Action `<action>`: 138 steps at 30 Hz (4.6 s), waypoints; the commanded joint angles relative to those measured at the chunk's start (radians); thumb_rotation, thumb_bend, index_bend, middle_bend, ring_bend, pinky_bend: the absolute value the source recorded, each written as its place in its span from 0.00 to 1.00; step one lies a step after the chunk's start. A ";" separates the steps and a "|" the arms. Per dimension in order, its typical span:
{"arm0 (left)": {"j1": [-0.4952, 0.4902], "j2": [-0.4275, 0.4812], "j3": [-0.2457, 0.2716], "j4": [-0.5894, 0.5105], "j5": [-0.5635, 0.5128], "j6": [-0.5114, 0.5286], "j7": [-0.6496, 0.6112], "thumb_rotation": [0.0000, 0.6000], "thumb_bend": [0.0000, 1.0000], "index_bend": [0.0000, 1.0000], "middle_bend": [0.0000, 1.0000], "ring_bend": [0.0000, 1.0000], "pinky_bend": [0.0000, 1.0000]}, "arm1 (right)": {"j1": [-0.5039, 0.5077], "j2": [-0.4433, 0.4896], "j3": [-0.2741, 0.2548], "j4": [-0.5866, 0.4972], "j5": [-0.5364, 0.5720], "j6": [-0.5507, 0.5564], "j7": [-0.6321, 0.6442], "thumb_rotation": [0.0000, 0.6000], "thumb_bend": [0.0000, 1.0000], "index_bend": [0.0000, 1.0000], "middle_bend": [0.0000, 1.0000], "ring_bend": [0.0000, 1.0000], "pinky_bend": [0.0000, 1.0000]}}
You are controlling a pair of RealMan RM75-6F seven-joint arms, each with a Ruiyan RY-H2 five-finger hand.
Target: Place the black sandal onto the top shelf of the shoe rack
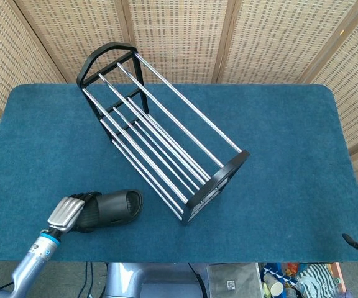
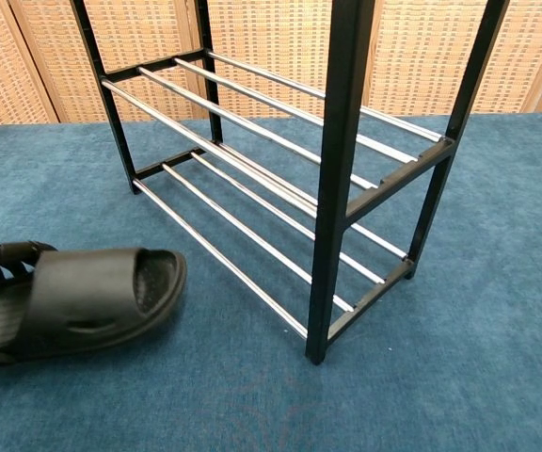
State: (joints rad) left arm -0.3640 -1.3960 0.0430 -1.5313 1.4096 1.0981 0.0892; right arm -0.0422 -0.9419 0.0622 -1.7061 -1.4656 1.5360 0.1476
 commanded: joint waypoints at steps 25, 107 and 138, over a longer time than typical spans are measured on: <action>-0.013 0.593 -0.104 -0.385 0.003 0.082 -0.358 1.00 0.31 0.37 0.37 0.36 0.46 | 0.001 0.008 -0.005 -0.008 -0.010 -0.002 0.009 1.00 0.00 0.00 0.00 0.00 0.00; -0.775 0.293 -0.433 -0.372 -1.419 -0.049 0.465 1.00 0.31 0.00 0.00 0.00 0.00 | 0.022 0.027 0.010 0.027 0.060 -0.082 0.107 1.00 0.00 0.00 0.00 0.00 0.00; -0.001 0.470 -0.111 -0.299 0.001 0.099 -0.179 1.00 0.14 0.00 0.00 0.00 0.00 | 0.002 0.037 -0.008 -0.001 0.008 -0.034 0.095 1.00 0.00 0.00 0.00 0.00 0.00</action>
State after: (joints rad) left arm -0.5194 -0.8923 -0.1701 -1.9525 1.2261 1.0573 0.0565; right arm -0.0398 -0.9045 0.0551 -1.7066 -1.4562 1.5012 0.2438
